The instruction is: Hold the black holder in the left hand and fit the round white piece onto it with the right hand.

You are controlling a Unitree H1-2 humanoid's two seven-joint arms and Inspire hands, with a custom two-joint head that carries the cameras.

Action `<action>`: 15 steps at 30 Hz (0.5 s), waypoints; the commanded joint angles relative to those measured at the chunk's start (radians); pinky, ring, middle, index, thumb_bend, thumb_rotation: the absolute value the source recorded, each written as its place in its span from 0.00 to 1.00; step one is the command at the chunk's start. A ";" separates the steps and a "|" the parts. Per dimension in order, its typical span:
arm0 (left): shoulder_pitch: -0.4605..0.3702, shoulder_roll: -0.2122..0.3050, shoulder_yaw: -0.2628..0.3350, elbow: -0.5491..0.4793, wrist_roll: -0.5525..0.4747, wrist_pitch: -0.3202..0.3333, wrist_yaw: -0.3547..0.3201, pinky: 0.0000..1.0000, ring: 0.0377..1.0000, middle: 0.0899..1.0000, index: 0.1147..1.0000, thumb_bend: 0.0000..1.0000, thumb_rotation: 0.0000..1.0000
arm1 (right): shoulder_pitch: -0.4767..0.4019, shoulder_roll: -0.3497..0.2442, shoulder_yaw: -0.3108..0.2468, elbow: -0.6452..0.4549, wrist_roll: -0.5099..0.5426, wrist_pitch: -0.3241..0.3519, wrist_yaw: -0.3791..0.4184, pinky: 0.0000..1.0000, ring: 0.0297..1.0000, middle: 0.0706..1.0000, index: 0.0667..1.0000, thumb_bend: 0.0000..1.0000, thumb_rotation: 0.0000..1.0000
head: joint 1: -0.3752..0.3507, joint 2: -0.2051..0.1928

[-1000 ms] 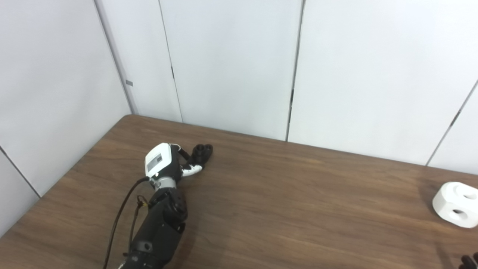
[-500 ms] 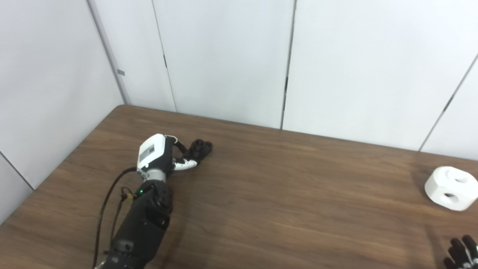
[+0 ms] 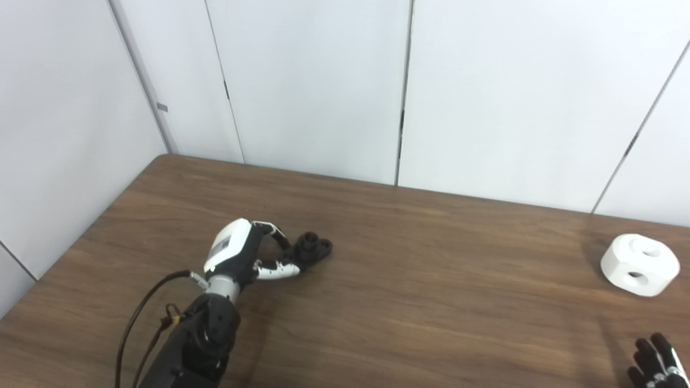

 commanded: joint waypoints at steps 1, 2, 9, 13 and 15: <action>0.034 -0.012 -0.036 -0.005 -0.032 -0.044 -0.019 0.81 0.89 0.80 0.42 0.51 0.06 | 0.014 0.003 0.007 -0.022 0.001 0.015 0.002 1.00 1.00 0.96 0.97 0.63 1.00 | -0.006 0.001; 0.043 -0.014 -0.045 -0.001 -0.032 -0.066 -0.015 0.82 0.89 0.79 0.42 0.51 0.06 | 0.014 0.003 0.009 -0.022 0.001 0.010 0.005 1.00 1.00 0.96 0.97 0.63 1.00 | -0.006 0.001; 0.085 -0.013 -0.095 0.025 -0.051 -0.174 -0.015 0.83 0.91 0.81 0.42 0.51 0.06 | 0.014 0.006 0.010 -0.038 0.005 0.023 -0.003 1.00 1.00 0.97 0.97 0.61 1.00 | -0.031 0.026; 0.104 0.001 -0.127 0.035 -0.055 -0.235 -0.022 0.81 0.90 0.81 0.42 0.51 0.06 | 0.013 0.008 0.014 -0.052 -0.002 0.029 -0.007 1.00 1.00 0.97 0.97 0.62 1.00 | -0.066 0.054; 0.110 0.008 -0.142 0.045 -0.056 -0.267 -0.026 0.80 0.90 0.80 0.42 0.51 0.06 | 0.012 0.012 0.017 -0.058 -0.016 0.031 -0.014 1.00 1.00 0.96 0.97 0.62 1.00 | -0.076 0.060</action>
